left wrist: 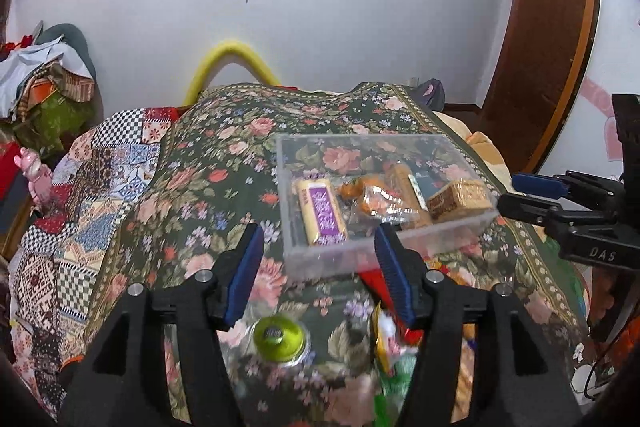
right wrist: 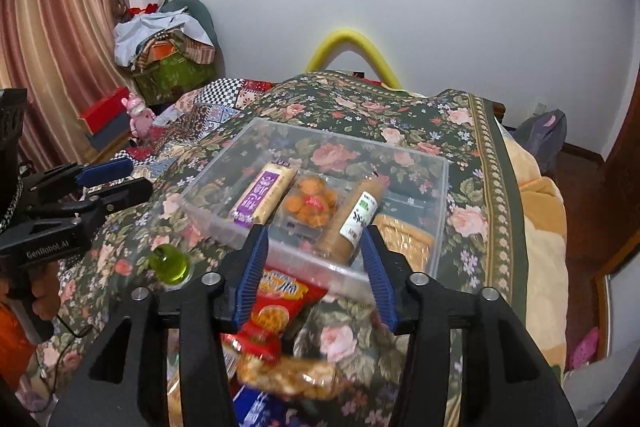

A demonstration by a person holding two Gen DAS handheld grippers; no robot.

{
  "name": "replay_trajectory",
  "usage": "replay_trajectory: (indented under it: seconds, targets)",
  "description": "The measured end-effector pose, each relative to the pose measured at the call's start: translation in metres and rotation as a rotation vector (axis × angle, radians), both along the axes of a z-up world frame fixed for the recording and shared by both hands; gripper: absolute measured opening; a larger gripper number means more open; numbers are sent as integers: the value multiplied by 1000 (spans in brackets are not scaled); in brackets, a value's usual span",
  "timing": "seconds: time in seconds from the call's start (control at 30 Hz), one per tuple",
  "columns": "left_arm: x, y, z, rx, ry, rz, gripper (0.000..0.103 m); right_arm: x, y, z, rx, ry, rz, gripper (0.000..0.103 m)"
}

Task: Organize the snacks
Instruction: 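Grasp green-lidded jar with left tool while right tool grasps puffed-snack bag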

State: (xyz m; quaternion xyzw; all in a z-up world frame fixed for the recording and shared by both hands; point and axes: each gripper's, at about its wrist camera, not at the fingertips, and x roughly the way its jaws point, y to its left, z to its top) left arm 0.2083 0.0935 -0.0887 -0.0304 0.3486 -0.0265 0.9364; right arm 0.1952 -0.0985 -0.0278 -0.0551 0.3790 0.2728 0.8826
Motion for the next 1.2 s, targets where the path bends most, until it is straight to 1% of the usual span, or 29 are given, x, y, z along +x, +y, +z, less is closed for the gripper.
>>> replay_trajectory:
  seconds: [0.17,0.27,0.4,0.5,0.57,0.63,0.67,0.73,0.83,0.93,1.07,1.1,1.13,1.2]
  targets:
    - [-16,10,-14,6,30,23,61,-13,-8,-8,-10,19,-4,53]
    - [-23,18,-28,-18,56,31,61,-18,-14,-17,-18,39,-10,57]
    - [-26,26,-54,-64,135,51,62,-25,-22,-31,-21,82,-16,61]
    - [-26,27,-73,-43,180,74,62,-29,-24,-43,-26,121,-12,63]
    - [-24,26,-84,-31,208,80,62,-32,-25,-50,-26,146,-9,65]
    - [-24,27,-94,-36,229,84,63,-36,-25,-55,-14,171,-2,72]
    - [-22,28,-99,-47,238,87,63,-37,-24,-57,-10,179,2,73]
    - [-20,31,-106,-73,241,98,63,-39,-23,-61,-6,191,6,78]
    - [-14,35,-113,-99,242,116,63,-39,-17,-68,-13,213,16,82]
    - [-9,38,-117,-98,234,128,63,-38,-11,-71,-37,199,16,85]
    - [-2,40,-121,-88,224,136,62,-33,-7,-79,-36,239,18,87]
    - [1,41,-123,-97,227,135,62,-32,-6,-83,-40,249,14,88]
    - [2,42,-124,-108,229,135,61,-30,-6,-86,-42,259,11,87]
    - [5,44,-127,-143,233,123,52,-28,-5,-94,-41,283,5,87]
